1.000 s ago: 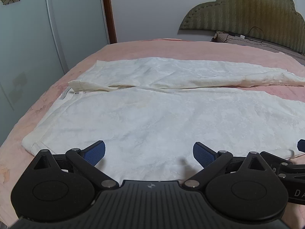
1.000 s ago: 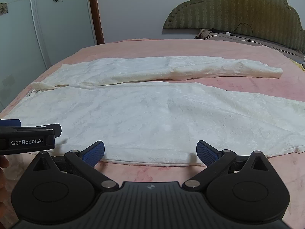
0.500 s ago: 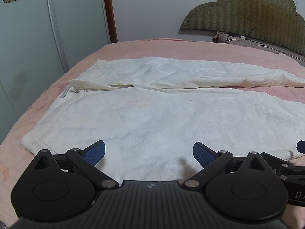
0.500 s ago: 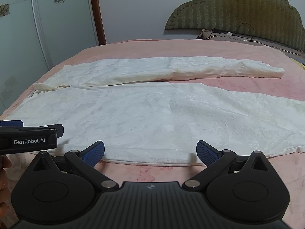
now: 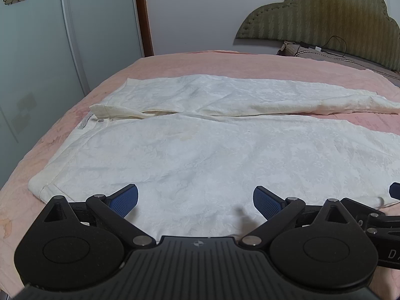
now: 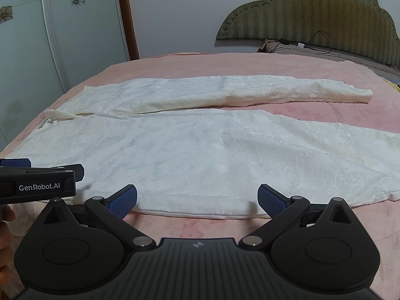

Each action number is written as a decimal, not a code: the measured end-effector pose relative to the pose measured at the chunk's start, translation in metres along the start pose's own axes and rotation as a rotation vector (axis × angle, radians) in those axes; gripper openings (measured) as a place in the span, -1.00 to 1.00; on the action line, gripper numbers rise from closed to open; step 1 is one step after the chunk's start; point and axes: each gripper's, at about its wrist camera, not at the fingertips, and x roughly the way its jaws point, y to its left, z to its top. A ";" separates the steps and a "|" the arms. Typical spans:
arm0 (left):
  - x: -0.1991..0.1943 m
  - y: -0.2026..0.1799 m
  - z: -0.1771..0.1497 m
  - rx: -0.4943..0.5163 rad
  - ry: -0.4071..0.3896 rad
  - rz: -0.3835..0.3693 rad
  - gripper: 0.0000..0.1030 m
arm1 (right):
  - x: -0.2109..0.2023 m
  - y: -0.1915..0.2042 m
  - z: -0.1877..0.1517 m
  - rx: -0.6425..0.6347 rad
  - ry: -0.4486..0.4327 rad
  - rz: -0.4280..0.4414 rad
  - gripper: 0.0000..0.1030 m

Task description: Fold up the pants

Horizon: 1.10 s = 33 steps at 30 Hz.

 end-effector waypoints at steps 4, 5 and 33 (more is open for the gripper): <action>0.000 0.000 0.000 0.001 0.000 0.000 0.95 | -0.003 0.001 0.002 0.000 -0.012 0.014 1.00; 0.000 0.000 0.000 0.002 -0.001 0.000 0.95 | -0.003 0.001 0.003 0.000 -0.017 0.021 1.00; 0.058 0.078 0.047 -0.040 0.010 0.104 0.95 | 0.202 0.053 0.183 -0.610 -0.051 0.391 1.00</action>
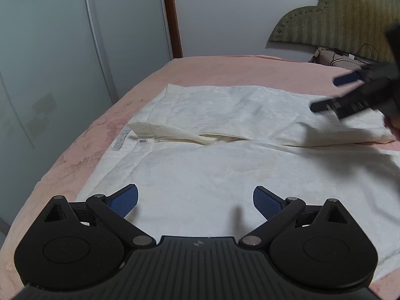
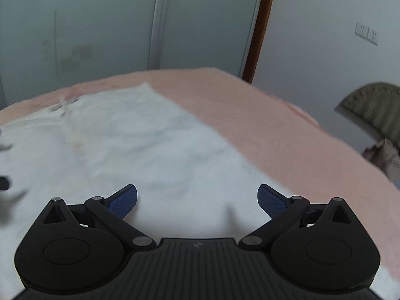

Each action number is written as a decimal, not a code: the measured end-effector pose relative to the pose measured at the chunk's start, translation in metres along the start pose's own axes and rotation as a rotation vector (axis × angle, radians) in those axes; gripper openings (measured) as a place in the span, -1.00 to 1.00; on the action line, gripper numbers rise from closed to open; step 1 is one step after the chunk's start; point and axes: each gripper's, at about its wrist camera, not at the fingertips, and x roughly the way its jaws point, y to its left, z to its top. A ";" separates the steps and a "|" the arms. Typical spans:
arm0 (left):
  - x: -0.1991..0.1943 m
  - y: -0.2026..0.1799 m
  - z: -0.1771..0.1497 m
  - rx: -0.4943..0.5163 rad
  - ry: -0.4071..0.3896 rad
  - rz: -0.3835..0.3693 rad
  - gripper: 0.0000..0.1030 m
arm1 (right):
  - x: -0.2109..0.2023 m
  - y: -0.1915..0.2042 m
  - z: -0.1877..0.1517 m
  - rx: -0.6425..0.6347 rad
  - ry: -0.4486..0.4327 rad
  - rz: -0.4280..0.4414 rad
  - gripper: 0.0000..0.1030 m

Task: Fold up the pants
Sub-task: 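Grasp the pants waistband with the right tool while the left tool grasps the other waistband corner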

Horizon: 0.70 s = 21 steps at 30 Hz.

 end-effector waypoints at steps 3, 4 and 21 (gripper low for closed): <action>0.008 0.005 0.006 0.004 0.013 0.001 0.95 | 0.046 -0.023 0.025 0.121 0.032 0.003 1.00; 0.010 0.006 0.009 0.007 0.016 0.000 0.95 | 0.061 -0.029 0.032 0.162 0.055 0.021 1.00; 0.091 0.041 0.117 -0.097 0.075 -0.074 0.94 | 0.122 0.000 0.042 -0.195 0.042 0.099 -0.78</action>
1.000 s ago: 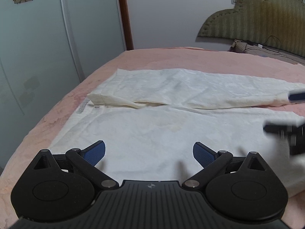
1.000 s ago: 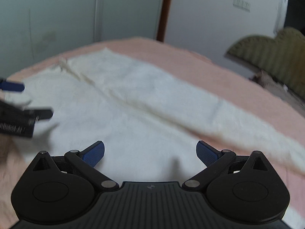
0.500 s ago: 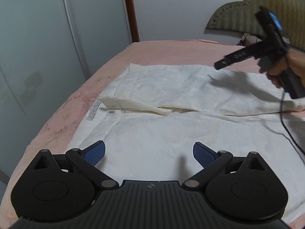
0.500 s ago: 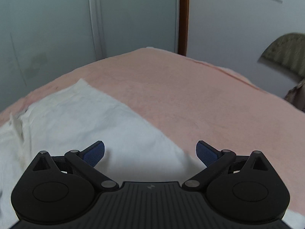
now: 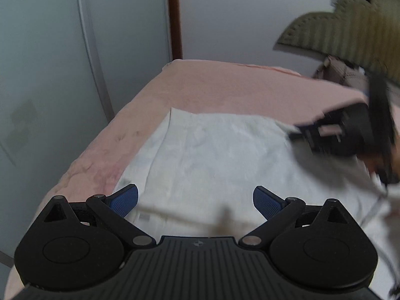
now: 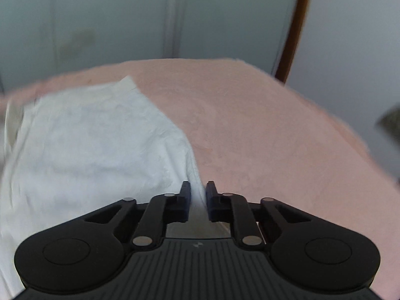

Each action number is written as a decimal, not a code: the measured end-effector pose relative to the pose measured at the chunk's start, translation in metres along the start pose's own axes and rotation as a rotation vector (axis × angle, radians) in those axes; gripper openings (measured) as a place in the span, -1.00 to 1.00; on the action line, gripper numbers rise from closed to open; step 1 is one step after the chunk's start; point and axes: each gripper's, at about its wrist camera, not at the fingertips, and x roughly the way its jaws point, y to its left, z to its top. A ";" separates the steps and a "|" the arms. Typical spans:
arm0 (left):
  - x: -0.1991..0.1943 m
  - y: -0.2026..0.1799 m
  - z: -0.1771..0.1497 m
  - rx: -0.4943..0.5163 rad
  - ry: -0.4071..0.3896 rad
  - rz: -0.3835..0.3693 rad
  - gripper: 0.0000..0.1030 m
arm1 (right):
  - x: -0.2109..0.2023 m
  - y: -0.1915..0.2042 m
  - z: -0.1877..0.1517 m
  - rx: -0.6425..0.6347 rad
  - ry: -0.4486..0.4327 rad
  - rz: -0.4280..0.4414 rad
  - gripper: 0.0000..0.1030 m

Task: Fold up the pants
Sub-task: 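Grasp the pants waistband with the right tool while the left tool grasps the other waistband corner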

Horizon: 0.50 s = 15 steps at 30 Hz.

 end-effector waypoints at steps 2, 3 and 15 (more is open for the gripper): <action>0.021 0.008 0.026 -0.071 0.021 -0.016 0.90 | -0.011 0.031 -0.004 -0.162 -0.021 -0.060 -0.80; 0.032 0.012 0.038 -0.112 0.033 -0.024 0.90 | -0.017 0.045 -0.007 -0.232 -0.031 -0.083 -0.81; 0.147 0.040 0.098 -0.608 0.296 -0.276 0.78 | -0.041 0.099 -0.049 -0.485 -0.084 -0.148 -0.83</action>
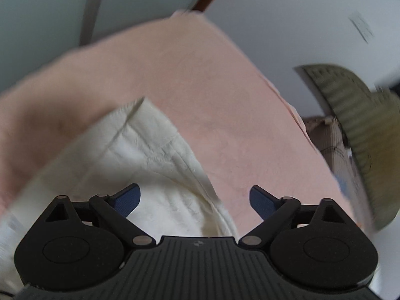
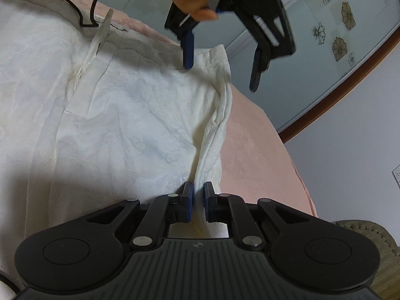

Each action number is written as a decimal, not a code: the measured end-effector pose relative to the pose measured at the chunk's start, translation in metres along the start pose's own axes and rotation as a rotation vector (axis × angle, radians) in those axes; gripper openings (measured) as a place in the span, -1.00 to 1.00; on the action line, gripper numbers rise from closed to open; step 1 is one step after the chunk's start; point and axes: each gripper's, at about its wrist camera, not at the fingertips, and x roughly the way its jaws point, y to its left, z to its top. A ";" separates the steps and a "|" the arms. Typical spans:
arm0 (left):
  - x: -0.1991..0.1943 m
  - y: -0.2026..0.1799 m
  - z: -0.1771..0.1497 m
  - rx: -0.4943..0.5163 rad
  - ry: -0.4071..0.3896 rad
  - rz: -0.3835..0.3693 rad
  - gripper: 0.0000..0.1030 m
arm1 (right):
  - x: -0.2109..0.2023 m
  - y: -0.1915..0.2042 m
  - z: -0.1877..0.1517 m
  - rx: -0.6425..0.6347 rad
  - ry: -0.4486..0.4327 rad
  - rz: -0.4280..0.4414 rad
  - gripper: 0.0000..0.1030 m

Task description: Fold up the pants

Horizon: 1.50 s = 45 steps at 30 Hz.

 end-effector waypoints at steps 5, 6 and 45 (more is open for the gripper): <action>0.012 0.016 0.002 -0.098 0.052 -0.019 -0.72 | -0.003 0.005 0.002 0.017 -0.014 -0.026 -0.83; 0.006 0.019 -0.003 -0.099 0.030 -0.027 -0.77 | -0.004 0.006 0.004 0.029 -0.018 -0.037 -0.83; -0.195 0.147 -0.246 0.457 -0.141 0.071 -0.87 | -0.243 0.130 -0.028 0.347 0.210 -0.146 -0.91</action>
